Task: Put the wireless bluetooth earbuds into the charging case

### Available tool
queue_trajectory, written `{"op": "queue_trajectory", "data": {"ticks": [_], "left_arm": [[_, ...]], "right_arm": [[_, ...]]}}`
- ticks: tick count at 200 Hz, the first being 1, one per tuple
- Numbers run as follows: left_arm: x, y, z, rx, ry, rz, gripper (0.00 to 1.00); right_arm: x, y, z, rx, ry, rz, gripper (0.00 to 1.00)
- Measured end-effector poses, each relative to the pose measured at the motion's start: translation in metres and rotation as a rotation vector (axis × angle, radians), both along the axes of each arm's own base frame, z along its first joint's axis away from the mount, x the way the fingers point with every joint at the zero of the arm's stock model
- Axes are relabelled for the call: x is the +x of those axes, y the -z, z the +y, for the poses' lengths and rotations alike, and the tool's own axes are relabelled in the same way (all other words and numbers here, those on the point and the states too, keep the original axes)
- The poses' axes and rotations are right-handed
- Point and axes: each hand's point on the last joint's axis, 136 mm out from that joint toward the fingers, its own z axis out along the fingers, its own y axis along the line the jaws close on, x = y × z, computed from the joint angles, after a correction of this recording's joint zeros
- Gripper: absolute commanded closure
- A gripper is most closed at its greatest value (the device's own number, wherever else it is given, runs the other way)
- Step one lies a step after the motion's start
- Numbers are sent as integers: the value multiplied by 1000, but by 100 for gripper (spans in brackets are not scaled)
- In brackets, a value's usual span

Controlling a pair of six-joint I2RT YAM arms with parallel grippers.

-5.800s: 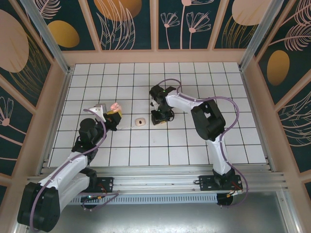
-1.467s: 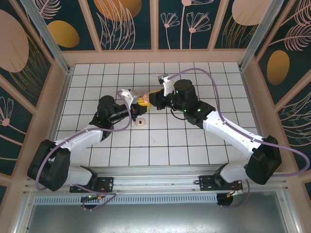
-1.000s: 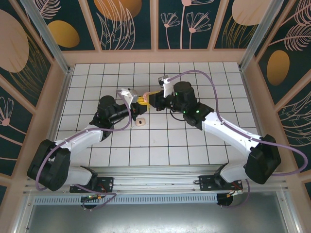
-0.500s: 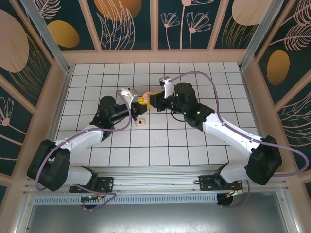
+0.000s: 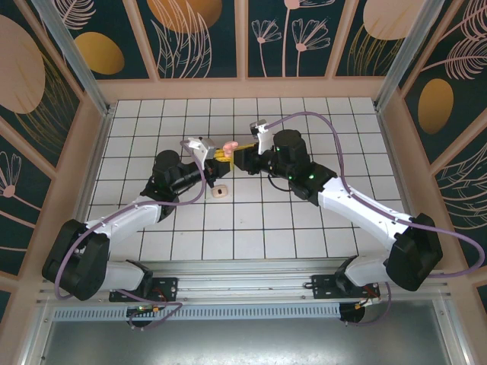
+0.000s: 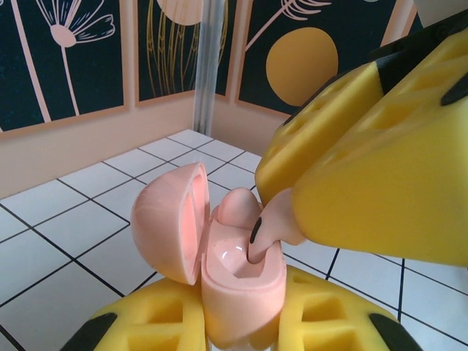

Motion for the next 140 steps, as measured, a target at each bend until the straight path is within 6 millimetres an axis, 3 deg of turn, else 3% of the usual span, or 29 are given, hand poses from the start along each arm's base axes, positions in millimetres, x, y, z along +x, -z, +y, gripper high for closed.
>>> {"op": "queue_trajectory", "data": {"ticks": [65,140], "left_arm": [[0,-1,1,-2,-5,-3,91],[-1,-8,2,-12,-7,-22,91]], "right_arm": [[-5,-5,1,13,-23,0,55],[-11,-28,-6,104,-58,26,51]]}}
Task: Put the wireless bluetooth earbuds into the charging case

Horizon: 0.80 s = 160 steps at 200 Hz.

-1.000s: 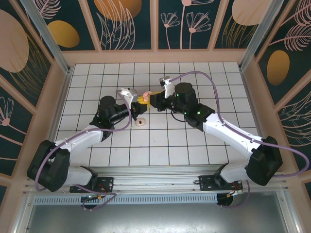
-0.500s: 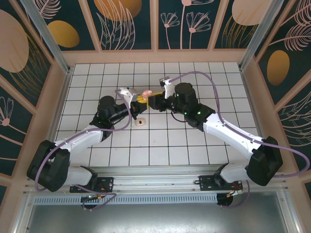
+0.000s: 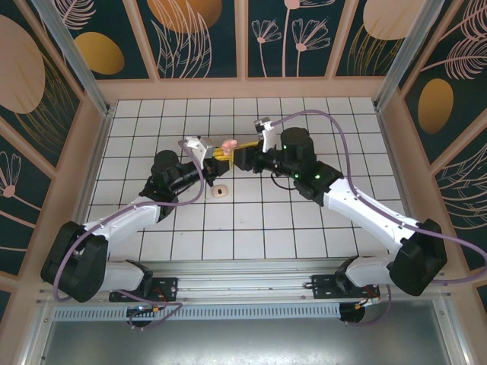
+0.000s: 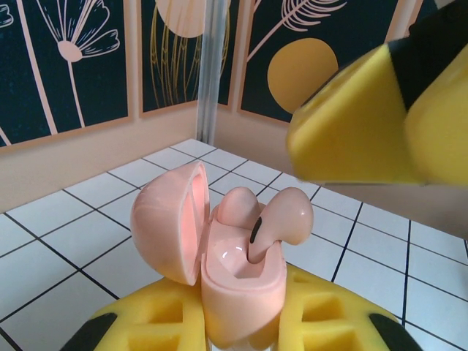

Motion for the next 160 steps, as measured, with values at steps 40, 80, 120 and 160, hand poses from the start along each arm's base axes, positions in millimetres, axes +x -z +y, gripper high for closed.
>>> {"op": "queue_trajectory", "data": {"ticks": [40,80,120,160], "left_arm": [[0,0,0,0,0,0,91],[0,-1,0,-3,0,0,91],[0,-2,0,-5,1,-4,91],[0,-2,0,-7,1,-6,91]], "right_arm": [[-5,-23,-7,101,-43,11,57],[-6,-15,-12,143,-64,72,63],[-8,-14,-8,167,-100,102,64],[-6,-9,-3,178,-124,129,64]]}}
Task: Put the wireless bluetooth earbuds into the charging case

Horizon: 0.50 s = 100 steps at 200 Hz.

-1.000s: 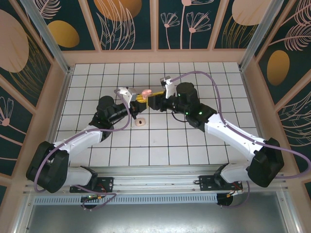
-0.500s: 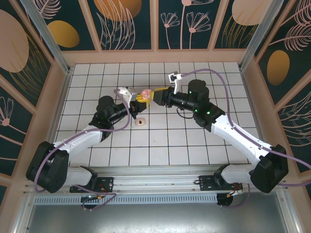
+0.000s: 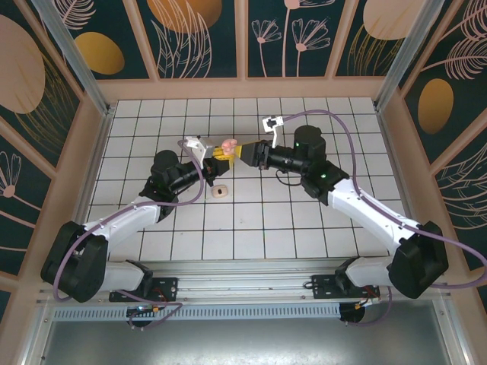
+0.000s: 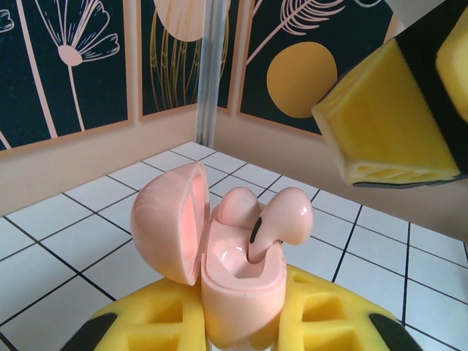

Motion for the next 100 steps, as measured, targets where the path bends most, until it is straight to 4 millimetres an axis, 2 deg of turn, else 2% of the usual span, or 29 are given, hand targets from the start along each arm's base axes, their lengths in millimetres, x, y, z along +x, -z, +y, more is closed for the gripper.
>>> {"op": "queue_trajectory", "data": {"ticks": [100], "left_arm": [[0,0,0,0,2,0,91]], "right_arm": [[-3,5,6,9,-45,28,65]]}}
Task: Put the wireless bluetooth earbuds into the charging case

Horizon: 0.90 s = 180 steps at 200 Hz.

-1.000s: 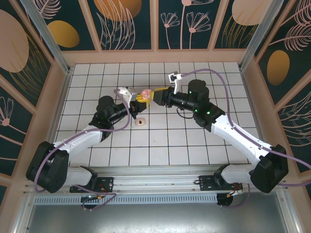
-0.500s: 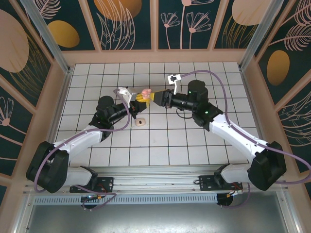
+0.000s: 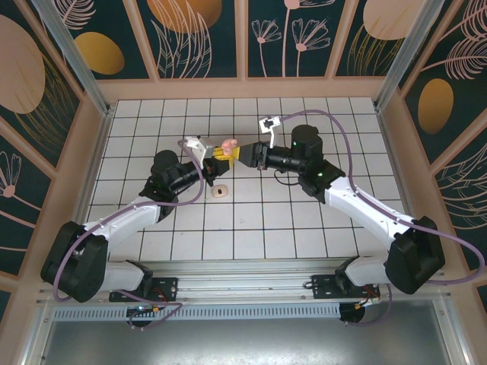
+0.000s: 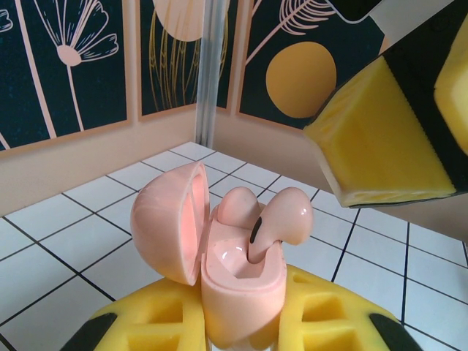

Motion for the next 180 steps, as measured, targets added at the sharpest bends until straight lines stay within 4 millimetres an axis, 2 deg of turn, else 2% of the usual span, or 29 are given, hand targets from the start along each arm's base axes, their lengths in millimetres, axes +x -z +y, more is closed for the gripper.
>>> {"op": "queue_trajectory", "data": {"ticks": [180], "left_arm": [[1,0,1,-6,-7,11,91]], "right_arm": [[-9,1,6,9,-30,31,67]]}}
